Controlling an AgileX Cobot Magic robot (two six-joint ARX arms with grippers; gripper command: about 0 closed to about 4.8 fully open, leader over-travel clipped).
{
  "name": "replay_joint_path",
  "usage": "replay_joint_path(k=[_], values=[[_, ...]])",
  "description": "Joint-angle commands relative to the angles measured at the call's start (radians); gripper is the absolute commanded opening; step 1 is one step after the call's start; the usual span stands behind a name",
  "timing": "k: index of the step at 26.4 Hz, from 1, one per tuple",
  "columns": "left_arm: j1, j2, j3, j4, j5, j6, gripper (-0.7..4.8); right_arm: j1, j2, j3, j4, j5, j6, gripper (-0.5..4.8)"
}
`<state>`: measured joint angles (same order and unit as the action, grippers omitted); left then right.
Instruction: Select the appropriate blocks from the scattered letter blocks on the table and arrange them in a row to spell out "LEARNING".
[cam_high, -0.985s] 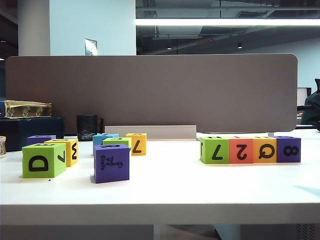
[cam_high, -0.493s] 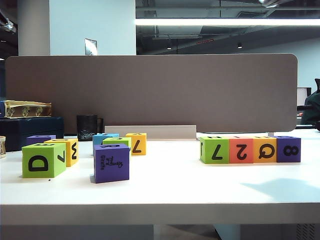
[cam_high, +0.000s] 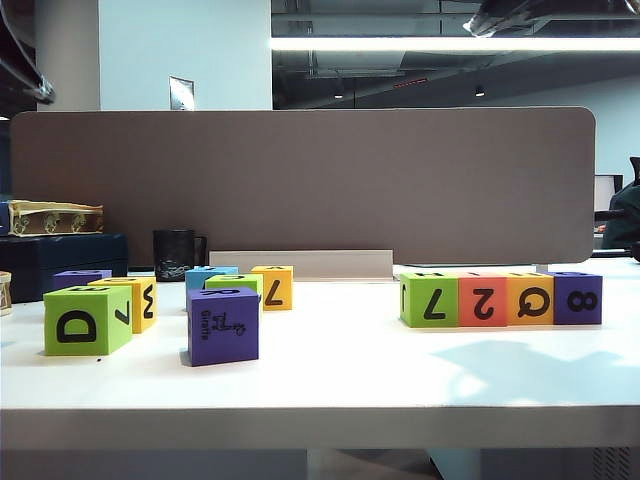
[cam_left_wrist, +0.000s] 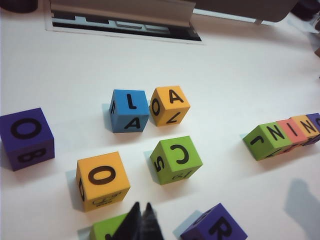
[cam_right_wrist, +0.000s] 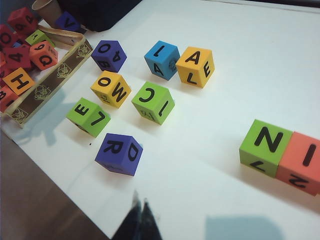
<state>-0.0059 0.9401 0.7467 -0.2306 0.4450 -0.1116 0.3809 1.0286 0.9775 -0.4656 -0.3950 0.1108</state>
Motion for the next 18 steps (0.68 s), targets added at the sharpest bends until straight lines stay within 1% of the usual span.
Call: replay_joint_path(k=[1,3,5,7,11,12,18], values=[[-0.008,0.047,0.048,-0.039,0.004,0.009,-0.06,0.001,0.018,0.026,-0.018,0.000,-0.037,-0.02],[-0.026,0.094,0.099,-0.084,0.003,0.024,-0.06,0.001,0.022,0.026,-0.017,0.000,-0.037,-0.02],[-0.058,0.147,0.162,-0.124,0.001,0.067,-0.06,0.001,0.027,0.027,-0.018,0.000,-0.037,-0.02],[-0.094,0.196,0.211,-0.135,-0.004,0.078,-0.06,0.001,0.034,0.027,-0.023,0.000,-0.037,-0.02],[-0.128,0.260,0.251,-0.143,-0.009,0.079,-0.06,0.001,0.044,0.037,-0.047,0.000,-0.040,-0.02],[-0.133,0.276,0.257,-0.148,-0.014,0.080,-0.06,0.001,0.044,0.037,-0.053,0.000,-0.057,-0.02],[-0.133,0.323,0.285,-0.182,-0.018,0.105,-0.06,0.001,0.053,0.047,-0.067,0.000,-0.067,-0.02]])
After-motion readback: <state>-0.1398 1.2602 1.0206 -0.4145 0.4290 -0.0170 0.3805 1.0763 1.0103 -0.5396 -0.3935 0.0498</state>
